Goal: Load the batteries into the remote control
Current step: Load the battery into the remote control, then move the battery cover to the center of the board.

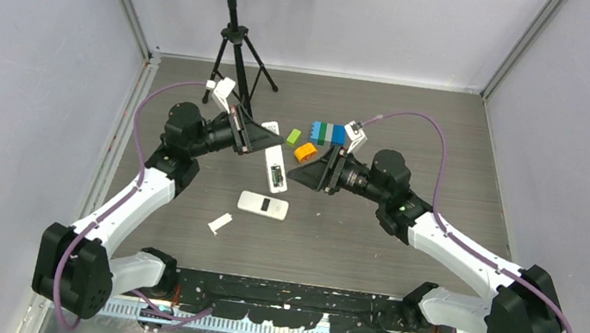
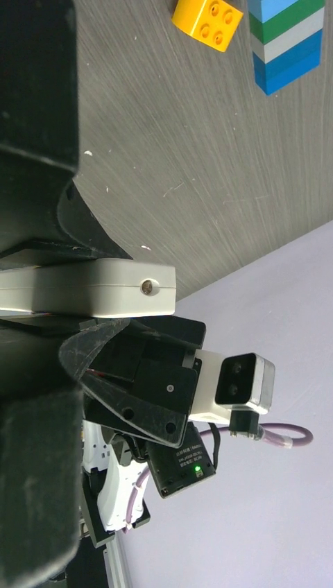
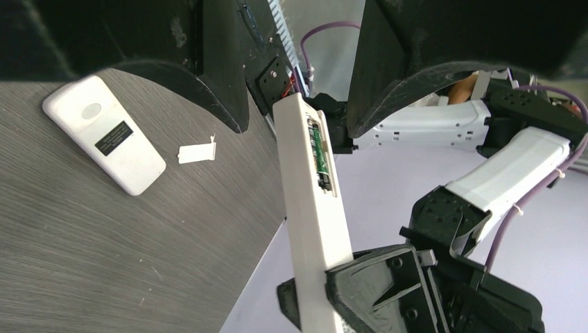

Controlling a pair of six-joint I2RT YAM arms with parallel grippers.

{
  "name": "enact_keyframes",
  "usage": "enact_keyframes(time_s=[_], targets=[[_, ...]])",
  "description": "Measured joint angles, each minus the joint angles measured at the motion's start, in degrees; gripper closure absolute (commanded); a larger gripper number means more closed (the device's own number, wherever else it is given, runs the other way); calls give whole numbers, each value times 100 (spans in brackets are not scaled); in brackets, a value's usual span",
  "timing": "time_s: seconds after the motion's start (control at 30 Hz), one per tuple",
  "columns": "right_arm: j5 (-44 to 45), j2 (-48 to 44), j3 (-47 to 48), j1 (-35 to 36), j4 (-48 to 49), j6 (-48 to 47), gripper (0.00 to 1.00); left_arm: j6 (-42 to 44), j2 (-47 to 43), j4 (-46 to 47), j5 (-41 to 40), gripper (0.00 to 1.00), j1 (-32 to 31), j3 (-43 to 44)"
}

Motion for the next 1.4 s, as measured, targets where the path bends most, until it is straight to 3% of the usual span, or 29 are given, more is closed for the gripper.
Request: enact_keyframes(time_s=[0.23,0.37,0.5,0.57,0.63,0.87,0.97,1.2,1.4], targets=[[-168,232,284,111,-96,-289,53,-39,122,24,177,100,0,24],[-175,444,345,129,-186,-411,65,-133,197,70,245,100,0,28],[-162,629,448,138,-319,-457,84,-114,273,94,267,100,2,28],[-114,656,507,138,-389,-527,88,-149,302,101,271,100,31,33],[-81,669,535,142,-420,-601,83,-125,313,96,245,100,39,37],[55,669,566,160,-612,-678,33,70,354,-133,170,100,61,114],[103,664,553,160,-656,-697,24,323,343,-446,39,100,162,153],[330,741,560,160,-1176,-1091,22,863,146,-2031,-949,100,981,74],[879,1687,951,485,-1696,-1427,30,1237,-748,-3567,-2396,100,1604,-61]])
